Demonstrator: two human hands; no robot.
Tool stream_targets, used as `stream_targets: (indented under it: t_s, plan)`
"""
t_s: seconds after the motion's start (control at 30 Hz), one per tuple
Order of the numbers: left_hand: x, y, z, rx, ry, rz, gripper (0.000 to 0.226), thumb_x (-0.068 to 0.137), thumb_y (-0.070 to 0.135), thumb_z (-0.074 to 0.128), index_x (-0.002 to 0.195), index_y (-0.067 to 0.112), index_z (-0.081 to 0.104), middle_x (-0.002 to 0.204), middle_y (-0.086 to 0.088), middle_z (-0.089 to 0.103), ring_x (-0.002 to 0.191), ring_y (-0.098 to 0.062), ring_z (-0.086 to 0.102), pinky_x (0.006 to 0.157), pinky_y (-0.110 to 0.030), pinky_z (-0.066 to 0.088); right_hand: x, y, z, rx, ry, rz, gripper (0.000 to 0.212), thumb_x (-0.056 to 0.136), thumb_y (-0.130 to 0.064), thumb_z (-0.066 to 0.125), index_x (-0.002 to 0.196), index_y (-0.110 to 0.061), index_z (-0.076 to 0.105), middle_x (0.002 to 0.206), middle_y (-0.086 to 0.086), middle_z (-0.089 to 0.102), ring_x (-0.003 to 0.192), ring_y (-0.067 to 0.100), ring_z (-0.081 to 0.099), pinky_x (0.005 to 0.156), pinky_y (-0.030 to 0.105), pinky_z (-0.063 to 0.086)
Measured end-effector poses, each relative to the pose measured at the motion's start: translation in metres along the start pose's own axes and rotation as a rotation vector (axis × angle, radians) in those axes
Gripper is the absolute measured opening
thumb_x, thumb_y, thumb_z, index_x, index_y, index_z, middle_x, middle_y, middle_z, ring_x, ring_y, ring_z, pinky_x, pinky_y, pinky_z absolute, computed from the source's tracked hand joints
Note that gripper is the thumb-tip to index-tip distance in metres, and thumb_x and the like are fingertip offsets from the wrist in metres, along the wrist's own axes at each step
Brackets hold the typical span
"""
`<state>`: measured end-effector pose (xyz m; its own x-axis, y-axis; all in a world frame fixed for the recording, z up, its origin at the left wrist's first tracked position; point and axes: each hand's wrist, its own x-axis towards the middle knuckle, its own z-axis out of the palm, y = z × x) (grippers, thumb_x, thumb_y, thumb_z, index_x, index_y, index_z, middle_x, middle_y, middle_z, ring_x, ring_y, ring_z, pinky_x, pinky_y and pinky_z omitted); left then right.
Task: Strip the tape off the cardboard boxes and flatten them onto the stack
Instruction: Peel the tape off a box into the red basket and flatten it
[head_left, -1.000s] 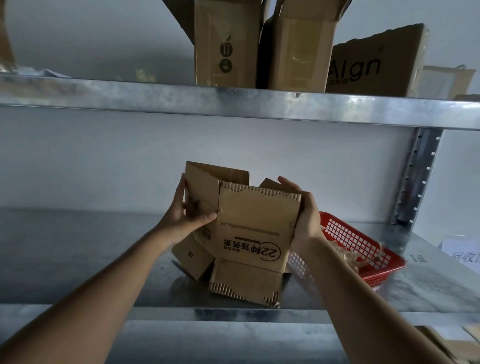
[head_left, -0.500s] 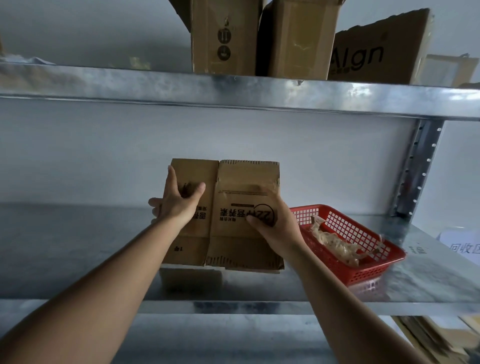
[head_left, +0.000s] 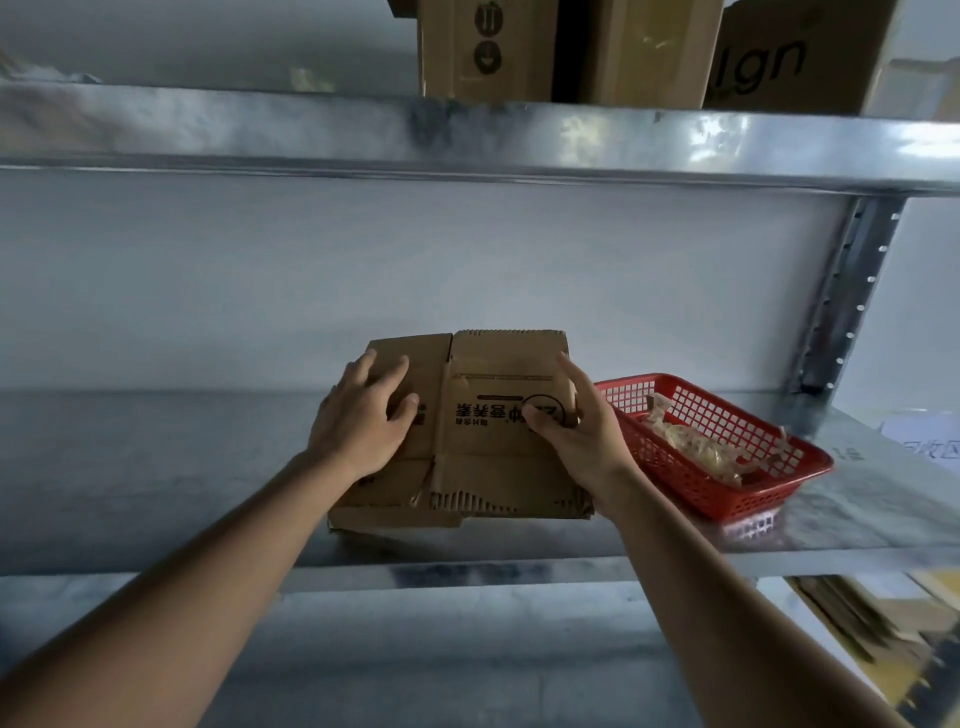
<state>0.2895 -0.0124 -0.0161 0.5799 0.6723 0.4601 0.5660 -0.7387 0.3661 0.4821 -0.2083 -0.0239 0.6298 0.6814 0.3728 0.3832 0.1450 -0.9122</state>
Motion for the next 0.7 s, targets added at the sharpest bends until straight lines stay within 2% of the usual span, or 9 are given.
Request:
stream_targets:
  t_s: [0.07, 0.17, 0.27, 0.37, 0.47, 0.6, 0.7]
  plan:
    - [-0.008, 0.002, -0.005, 0.037, -0.015, 0.075, 0.062, 0.106, 0.05, 0.046, 0.163, 0.033, 0.028, 0.172, -0.002, 0.015, 0.157, -0.026, 0.021, 0.123, -0.048, 0.029, -0.009, 0.002, 0.003, 0.011, 0.034, 0.034, 0.056, 0.089, -0.025, 0.081, 0.123, -0.058, 0.05, 0.131, -0.012, 0.06, 0.121, 0.015, 0.06, 0.085, 0.027, 0.058]
    - [-0.021, 0.01, -0.014, 0.06, -0.038, 0.174, 0.066, 0.107, 0.049, 0.044, 0.165, 0.028, 0.02, 0.172, 0.001, 0.016, 0.157, -0.021, 0.018, 0.126, -0.04, 0.023, -0.022, 0.005, 0.002, -0.004, 0.06, 0.073, 0.059, 0.085, -0.031, 0.084, 0.121, -0.061, 0.049, 0.132, -0.005, 0.065, 0.116, 0.017, 0.065, 0.08, 0.026, 0.06]
    - [-0.03, 0.023, -0.022, 0.067, -0.046, 0.225, 0.068, 0.106, 0.053, 0.041, 0.165, 0.029, 0.018, 0.172, 0.003, 0.015, 0.158, -0.019, 0.016, 0.127, -0.039, 0.021, -0.042, 0.001, -0.005, 0.031, 0.054, 0.101, 0.053, 0.085, -0.026, 0.085, 0.114, -0.06, 0.055, 0.127, -0.004, 0.069, 0.111, 0.016, 0.068, 0.068, 0.018, 0.059]
    - [-0.042, 0.042, -0.025, 0.077, -0.063, 0.259, 0.069, 0.106, 0.057, 0.038, 0.166, 0.031, 0.015, 0.173, 0.004, 0.014, 0.158, -0.019, 0.014, 0.128, -0.04, 0.018, -0.062, -0.006, -0.019, 0.041, 0.07, 0.099, 0.056, 0.082, -0.022, 0.086, 0.125, -0.048, 0.061, 0.126, -0.003, 0.07, 0.108, 0.013, 0.069, 0.071, 0.019, 0.06]
    - [-0.057, 0.063, -0.027, 0.086, -0.087, 0.289, 0.07, 0.105, 0.059, 0.037, 0.166, 0.031, 0.015, 0.173, 0.004, 0.014, 0.158, -0.022, 0.016, 0.128, -0.041, 0.018, -0.087, -0.011, -0.038, 0.039, 0.083, 0.086, 0.072, 0.079, -0.025, 0.089, 0.144, -0.033, 0.058, 0.129, -0.003, 0.069, 0.11, 0.012, 0.069, 0.075, 0.02, 0.06]
    - [-0.081, 0.101, -0.028, 0.085, -0.137, 0.302, 0.068, 0.106, 0.059, 0.035, 0.165, 0.033, 0.016, 0.173, 0.006, 0.011, 0.159, -0.021, 0.013, 0.127, -0.042, 0.017, -0.13, -0.013, -0.082, -0.003, 0.154, 0.069, 0.077, 0.078, -0.028, 0.089, 0.147, -0.032, 0.055, 0.134, -0.006, 0.066, 0.115, 0.012, 0.066, 0.075, 0.012, 0.056]
    - [-0.105, 0.145, -0.022, 0.068, -0.178, 0.356, 0.065, 0.107, 0.056, 0.036, 0.165, 0.032, 0.021, 0.173, 0.005, 0.012, 0.158, -0.02, 0.015, 0.127, -0.041, 0.017, -0.169, -0.01, -0.12, -0.013, 0.2, 0.104, 0.077, 0.076, -0.037, 0.09, 0.144, -0.042, 0.055, 0.133, -0.006, 0.067, 0.116, 0.014, 0.067, 0.082, 0.02, 0.06]
